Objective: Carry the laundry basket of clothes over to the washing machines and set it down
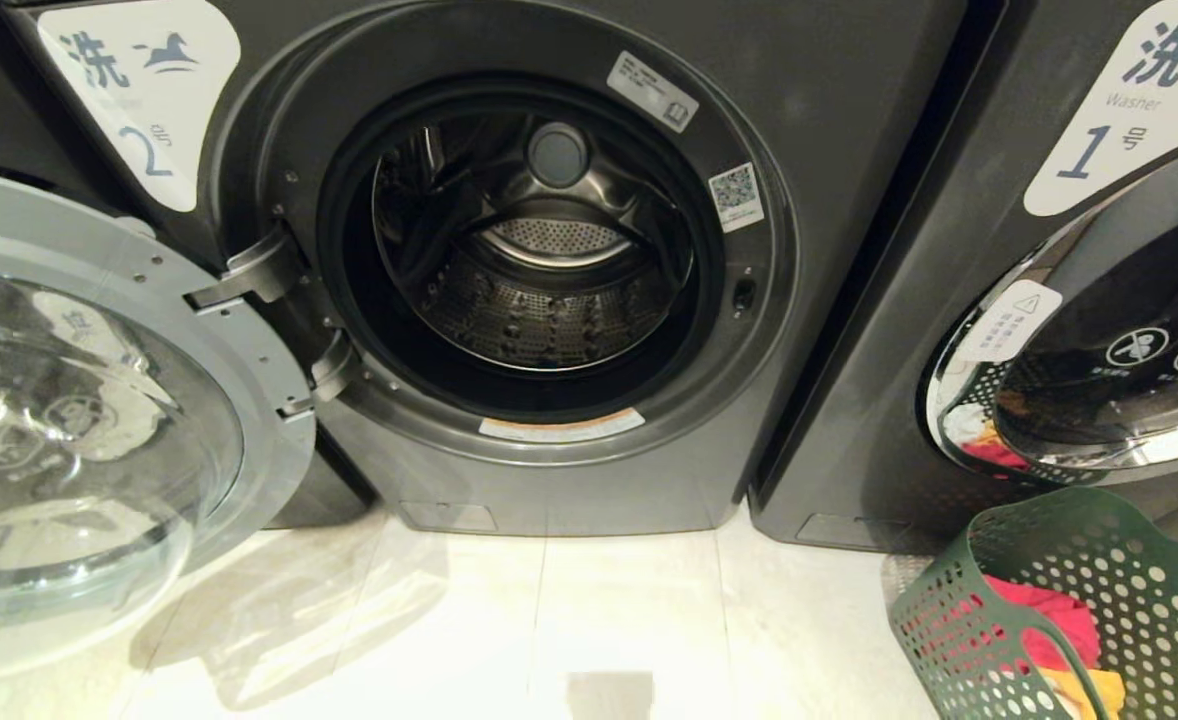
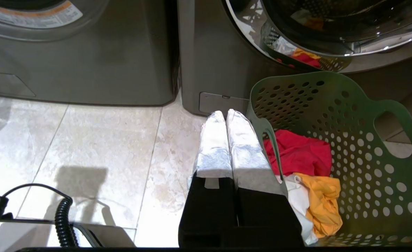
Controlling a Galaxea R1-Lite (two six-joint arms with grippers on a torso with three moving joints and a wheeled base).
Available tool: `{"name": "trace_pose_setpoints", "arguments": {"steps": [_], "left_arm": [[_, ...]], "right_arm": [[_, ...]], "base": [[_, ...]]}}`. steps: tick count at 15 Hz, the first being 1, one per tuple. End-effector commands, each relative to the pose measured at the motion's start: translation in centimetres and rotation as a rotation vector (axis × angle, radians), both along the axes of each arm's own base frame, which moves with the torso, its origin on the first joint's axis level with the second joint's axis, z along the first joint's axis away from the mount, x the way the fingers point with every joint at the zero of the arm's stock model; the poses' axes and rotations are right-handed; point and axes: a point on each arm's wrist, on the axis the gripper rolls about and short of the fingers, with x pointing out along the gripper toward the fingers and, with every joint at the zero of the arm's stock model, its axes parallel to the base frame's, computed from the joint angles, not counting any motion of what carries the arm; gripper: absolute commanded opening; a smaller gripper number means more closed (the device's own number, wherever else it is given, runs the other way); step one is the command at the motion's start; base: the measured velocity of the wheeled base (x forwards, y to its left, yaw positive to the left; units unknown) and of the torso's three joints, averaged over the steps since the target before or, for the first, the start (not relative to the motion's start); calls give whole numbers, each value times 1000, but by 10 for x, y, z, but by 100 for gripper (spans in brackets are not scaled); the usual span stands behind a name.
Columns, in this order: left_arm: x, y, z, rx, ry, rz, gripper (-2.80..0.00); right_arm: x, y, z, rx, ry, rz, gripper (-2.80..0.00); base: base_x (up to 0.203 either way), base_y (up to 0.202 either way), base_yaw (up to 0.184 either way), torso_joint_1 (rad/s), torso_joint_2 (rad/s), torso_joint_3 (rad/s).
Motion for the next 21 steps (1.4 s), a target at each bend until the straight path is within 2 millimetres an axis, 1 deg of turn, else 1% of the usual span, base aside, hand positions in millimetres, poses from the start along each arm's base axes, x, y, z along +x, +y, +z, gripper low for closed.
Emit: {"name": "trace_pose_setpoints", "arguments": {"steps": [1, 4, 13, 14, 19, 21], "left_arm": [[0, 0, 0, 0, 0, 1, -280], [0, 0, 0, 0, 0, 1, -280], [0, 0, 0, 0, 0, 1, -280], [0, 0, 0, 0, 0, 1, -280], [0, 0, 0, 0, 0, 0, -280], [0, 0, 0, 0, 0, 0, -280]], "right_arm": [[0, 0, 0, -1, 1, 1, -280], [0, 0, 0, 0, 1, 1, -280], [0, 0, 0, 14, 1, 1, -280], [0, 0, 0, 14, 1, 1, -280], [0, 0, 0, 15, 1, -1, -280], [0, 0, 0, 4, 2, 3, -280]], "base": [[0, 0, 0, 1, 1, -189], [0, 0, 0, -2, 4, -167], [0, 0, 0, 1, 0, -12], [86, 0, -3, -7, 3, 0], [189, 0, -1, 3, 0, 1], [48, 0, 2, 3, 2, 0]]}}
